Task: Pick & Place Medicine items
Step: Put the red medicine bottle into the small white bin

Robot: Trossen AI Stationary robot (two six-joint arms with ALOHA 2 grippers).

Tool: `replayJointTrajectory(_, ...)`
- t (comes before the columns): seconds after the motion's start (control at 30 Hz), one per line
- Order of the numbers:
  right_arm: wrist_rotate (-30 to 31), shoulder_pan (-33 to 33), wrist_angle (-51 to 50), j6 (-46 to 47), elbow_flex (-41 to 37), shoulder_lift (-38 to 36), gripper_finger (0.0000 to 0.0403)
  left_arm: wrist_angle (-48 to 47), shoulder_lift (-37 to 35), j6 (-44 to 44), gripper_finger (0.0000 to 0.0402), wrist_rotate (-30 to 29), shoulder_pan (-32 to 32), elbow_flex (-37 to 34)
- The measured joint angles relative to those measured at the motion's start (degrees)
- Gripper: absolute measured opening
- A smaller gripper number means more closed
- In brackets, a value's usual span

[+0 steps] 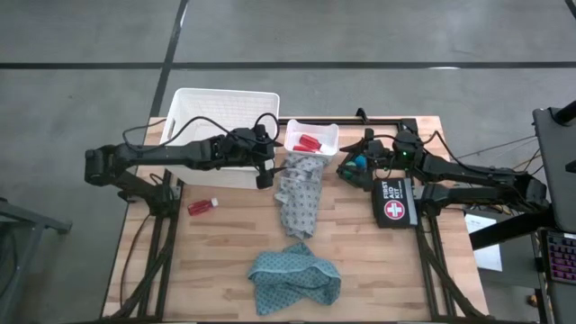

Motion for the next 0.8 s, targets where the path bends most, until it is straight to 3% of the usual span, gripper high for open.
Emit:
replayJointTrajectory(0.2, 0.0, 0.0, 0.0, -0.01, 0.02, 0.0, 0.0257, -2.99, -0.22, 3.07, 0.0348, -0.45, -0.94, 3.13)
replayJointTrajectory(0.37, 0.01, 0.0, 0.0, -0.01, 0.02, 0.0, 0.0254, -12.03, -1.45, 3.68, 0.0347, -11.42, -3.73, 9.9)
replayJointTrajectory(0.43, 0.0, 0.0, 0.0, -0.14, 0.02, 0.0, 0.0256, -16.24, -1.56, 1.21, 0.0348, -14.77, -5.13, 12.84)
replayJointTrajectory(0.6, 0.01, 0.0, 0.0, -0.13, 0.02, 0.0, 0.0263, -29.1, -1.82, -7.11, 0.0347, -15.74, -9.5, 19.25)
replayJointTrajectory(0.8, 0.02, 0.0, 0.0, -0.1, 0.02, 0.0, 0.0267, -44.42, -1.82, -25.97, 0.0347, -24.92, -18.74, 22.47)
